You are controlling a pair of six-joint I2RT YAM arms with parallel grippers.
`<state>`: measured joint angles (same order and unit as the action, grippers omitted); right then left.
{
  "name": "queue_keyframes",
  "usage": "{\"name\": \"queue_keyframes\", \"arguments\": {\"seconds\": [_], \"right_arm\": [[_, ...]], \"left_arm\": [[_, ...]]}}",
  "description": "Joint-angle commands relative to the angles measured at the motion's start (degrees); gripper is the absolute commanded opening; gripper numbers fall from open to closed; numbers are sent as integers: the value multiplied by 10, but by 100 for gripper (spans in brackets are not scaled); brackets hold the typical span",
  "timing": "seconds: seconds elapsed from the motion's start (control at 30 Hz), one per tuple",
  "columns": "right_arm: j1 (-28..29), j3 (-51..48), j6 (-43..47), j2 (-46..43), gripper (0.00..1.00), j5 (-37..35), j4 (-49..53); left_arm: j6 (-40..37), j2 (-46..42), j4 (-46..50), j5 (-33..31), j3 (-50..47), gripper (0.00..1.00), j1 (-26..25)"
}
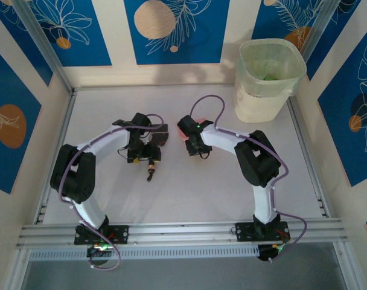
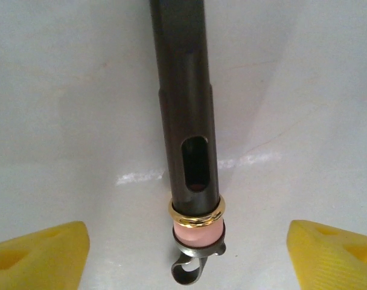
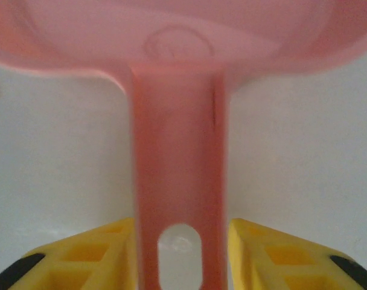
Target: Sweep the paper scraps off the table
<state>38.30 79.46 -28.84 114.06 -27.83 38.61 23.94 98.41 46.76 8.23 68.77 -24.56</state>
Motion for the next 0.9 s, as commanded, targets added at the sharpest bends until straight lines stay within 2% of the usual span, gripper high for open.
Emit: {"name": "queue_keyframes", "arguments": {"seconds": [0.0,0.07,0.2,0.27,0.3,0.33,0.4,0.47,0.53,0.57,0.63,0.73,0.8,0.83,0.87], "right_arm": [[2,-20,-6,-48,55,14,-7],[0,-44,-1,-78,71,14,-32],[-11,-58,-18,-146,82,3,-25],[-18,-72,-24,-197,87,-6,-39],[-22,-80,-28,-219,98,-17,-48],[-29,-87,-37,-241,100,-31,-54],[-53,-91,-59,-279,100,-48,-49],[-91,-113,-57,-314,100,-53,-73],[-132,-134,-60,-340,100,-66,-86],[-157,-143,-63,-351,100,-76,-88],[-201,-165,-63,-374,99,-87,-95],[-254,-243,-7,-416,99,-85,-184],[-286,-310,75,-453,99,-46,-281],[-305,-346,109,-476,99,-1,-328],[-321,-380,128,-496,99,25,-365]], "left_arm": [[37,-35,1,-30,21,100,-10],[68,-59,-23,-61,12,100,-19],[129,-117,-37,-141,-9,100,-34],[133,-160,-66,-182,-25,100,-34],[129,-182,-85,-203,-36,100,-33],[123,-208,-103,-236,-49,100,-33],[114,-258,-151,-299,-76,100,-31],[67,-316,-260,-334,-134,100,-27],[29,-369,-380,-332,-204,100,-9],[36,-392,-414,-334,-232,100,13],[63,-437,-459,-346,-275,100,59],[65,-485,-508,-374,-335,100,128],[52,-504,-506,-391,-363,100,162],[43,-507,-500,-394,-374,100,180],[11,-508,-495,-386,-384,100,193]]}}
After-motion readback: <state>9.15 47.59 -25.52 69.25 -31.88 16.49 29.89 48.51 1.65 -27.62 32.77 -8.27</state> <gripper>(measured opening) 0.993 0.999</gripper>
